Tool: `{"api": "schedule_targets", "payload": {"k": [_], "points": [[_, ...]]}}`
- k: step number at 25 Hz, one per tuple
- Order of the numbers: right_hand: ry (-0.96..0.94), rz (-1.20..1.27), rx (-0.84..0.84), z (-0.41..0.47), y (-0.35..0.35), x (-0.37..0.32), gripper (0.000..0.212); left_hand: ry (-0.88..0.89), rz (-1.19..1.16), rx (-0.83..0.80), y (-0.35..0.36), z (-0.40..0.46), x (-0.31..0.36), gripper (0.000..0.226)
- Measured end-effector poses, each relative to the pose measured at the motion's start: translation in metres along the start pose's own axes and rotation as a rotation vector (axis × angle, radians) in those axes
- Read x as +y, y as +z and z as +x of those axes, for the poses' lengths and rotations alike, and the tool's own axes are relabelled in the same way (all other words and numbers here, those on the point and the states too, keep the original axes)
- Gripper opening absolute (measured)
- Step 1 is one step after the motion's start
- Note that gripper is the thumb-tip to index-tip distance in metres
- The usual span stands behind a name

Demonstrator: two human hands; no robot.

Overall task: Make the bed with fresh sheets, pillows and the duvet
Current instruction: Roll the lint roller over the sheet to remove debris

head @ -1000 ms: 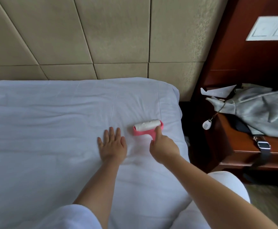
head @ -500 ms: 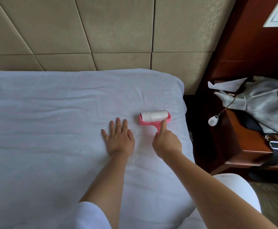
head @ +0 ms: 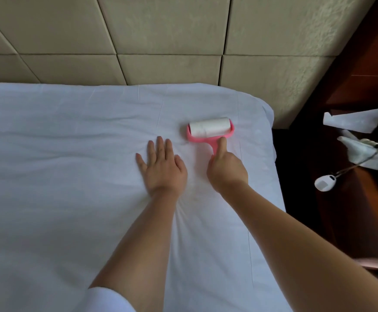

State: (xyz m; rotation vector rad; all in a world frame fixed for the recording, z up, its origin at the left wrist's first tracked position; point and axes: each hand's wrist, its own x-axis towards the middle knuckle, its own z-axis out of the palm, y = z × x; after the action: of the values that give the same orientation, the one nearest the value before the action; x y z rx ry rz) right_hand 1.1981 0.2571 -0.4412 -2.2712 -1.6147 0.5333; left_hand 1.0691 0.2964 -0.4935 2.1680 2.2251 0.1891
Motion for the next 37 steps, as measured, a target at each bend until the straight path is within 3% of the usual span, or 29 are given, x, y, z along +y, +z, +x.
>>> {"api": "schedule_targets", "payload": {"k": [11,19,37], "points": [[-0.022,0.033,-0.034,0.09,-0.005,-0.019,0.058,-0.032,0.048,0.057,0.016,0.051,0.01,0.056],[-0.016,-0.014,-0.091,0.009,-0.019,0.006,0.059,-0.038,0.05,-0.058,0.001,0.037,0.008,0.055],[0.101,-0.041,-0.121,-0.183,-0.03,0.053,0.054,0.106,0.037,-0.195,-0.03,-0.147,0.005,0.055]]}}
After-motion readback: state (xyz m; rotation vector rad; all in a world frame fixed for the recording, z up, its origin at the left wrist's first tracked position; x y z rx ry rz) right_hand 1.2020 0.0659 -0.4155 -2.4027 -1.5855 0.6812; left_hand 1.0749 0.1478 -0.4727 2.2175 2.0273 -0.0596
